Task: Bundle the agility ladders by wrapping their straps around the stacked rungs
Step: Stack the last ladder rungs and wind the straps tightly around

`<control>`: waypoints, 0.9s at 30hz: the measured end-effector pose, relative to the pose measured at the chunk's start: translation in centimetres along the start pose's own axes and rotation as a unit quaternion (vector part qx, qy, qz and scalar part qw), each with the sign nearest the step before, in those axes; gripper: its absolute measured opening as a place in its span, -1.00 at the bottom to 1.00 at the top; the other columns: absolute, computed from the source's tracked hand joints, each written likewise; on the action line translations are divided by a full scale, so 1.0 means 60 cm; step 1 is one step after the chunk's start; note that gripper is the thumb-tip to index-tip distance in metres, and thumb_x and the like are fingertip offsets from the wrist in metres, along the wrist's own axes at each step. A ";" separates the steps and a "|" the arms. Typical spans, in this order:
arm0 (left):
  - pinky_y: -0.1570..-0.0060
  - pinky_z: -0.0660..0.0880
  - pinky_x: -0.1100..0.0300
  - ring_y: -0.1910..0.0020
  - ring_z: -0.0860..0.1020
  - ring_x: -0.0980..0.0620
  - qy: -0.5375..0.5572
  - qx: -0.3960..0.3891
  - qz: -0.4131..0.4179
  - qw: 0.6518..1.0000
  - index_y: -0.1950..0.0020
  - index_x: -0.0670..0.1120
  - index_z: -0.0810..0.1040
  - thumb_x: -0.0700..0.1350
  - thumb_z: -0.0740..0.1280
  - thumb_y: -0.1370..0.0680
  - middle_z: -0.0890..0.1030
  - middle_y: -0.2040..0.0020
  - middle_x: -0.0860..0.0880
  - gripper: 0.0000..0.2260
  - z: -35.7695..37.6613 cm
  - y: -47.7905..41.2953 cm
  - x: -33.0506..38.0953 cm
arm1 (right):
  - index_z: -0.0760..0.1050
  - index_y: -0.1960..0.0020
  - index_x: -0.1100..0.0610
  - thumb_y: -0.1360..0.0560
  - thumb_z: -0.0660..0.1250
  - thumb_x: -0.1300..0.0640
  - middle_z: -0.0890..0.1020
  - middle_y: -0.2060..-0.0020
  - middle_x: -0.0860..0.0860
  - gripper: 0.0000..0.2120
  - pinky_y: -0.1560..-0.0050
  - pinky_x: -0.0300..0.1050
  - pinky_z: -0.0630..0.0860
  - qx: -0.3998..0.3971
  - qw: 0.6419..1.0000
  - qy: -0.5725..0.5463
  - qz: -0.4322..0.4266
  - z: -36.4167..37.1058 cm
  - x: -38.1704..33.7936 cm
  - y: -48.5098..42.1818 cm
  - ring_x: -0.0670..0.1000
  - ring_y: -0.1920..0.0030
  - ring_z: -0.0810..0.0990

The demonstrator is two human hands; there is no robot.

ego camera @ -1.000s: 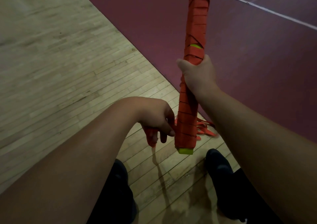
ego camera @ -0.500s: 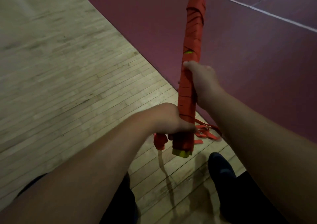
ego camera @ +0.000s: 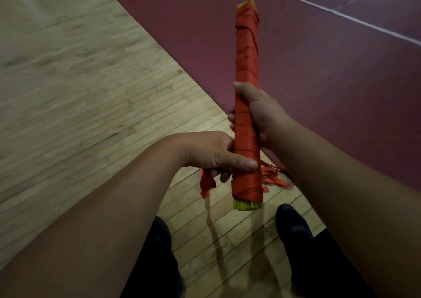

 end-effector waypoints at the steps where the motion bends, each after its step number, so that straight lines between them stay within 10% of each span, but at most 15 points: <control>1: 0.25 0.53 0.19 0.35 0.58 0.09 -0.010 -0.001 -0.011 1.000 -0.04 -0.07 0.66 0.21 0.45 -0.61 0.69 0.26 -0.01 -0.67 -0.001 -0.002 -0.004 | 0.46 -0.25 0.08 -0.60 0.48 -0.04 0.67 0.22 0.16 -0.65 0.32 -0.01 0.68 0.030 0.998 0.050 -0.012 -0.002 0.004 -0.001 0.07 0.35 0.68; 15: 0.43 0.50 0.37 0.39 0.68 0.19 -0.267 0.011 -0.038 0.963 -0.14 -0.02 0.61 0.00 0.60 -0.55 0.74 0.14 0.02 -0.74 0.004 -0.010 0.006 | 0.41 -0.11 -0.05 -0.47 0.45 -0.09 0.65 0.13 0.00 -0.68 0.26 0.14 0.72 0.160 0.882 0.414 -0.156 -0.021 0.026 -0.017 0.11 0.29 0.72; 22: 0.40 0.60 0.30 0.34 0.69 0.18 -0.282 0.128 -0.037 0.950 -0.10 0.07 0.63 -0.12 0.57 -0.56 0.69 0.14 0.06 -0.81 -0.055 0.025 -0.009 | 0.38 -0.24 -0.08 -0.52 0.42 -0.08 0.57 0.19 -0.08 -0.63 0.31 -0.09 0.33 0.180 0.764 0.585 -0.207 -0.053 0.028 -0.011 -0.07 0.31 0.50; 27: 0.33 0.61 0.29 0.24 0.70 0.17 -0.213 0.177 -0.007 0.961 0.03 0.16 0.68 -0.02 0.62 -0.53 0.72 0.17 0.10 -0.84 -0.079 0.046 -0.018 | 0.42 -0.22 -0.10 -0.50 0.46 -0.12 0.60 0.16 -0.10 -0.63 0.32 -0.14 0.37 0.149 0.792 0.566 -0.175 -0.057 0.037 -0.013 -0.08 0.29 0.55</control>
Point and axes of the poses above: each hand's wrist, its own y-axis away from the middle knuckle, its own z-axis out of the palm, x = y × z, the point moved 2 cm from there along -y, towards the middle knuckle
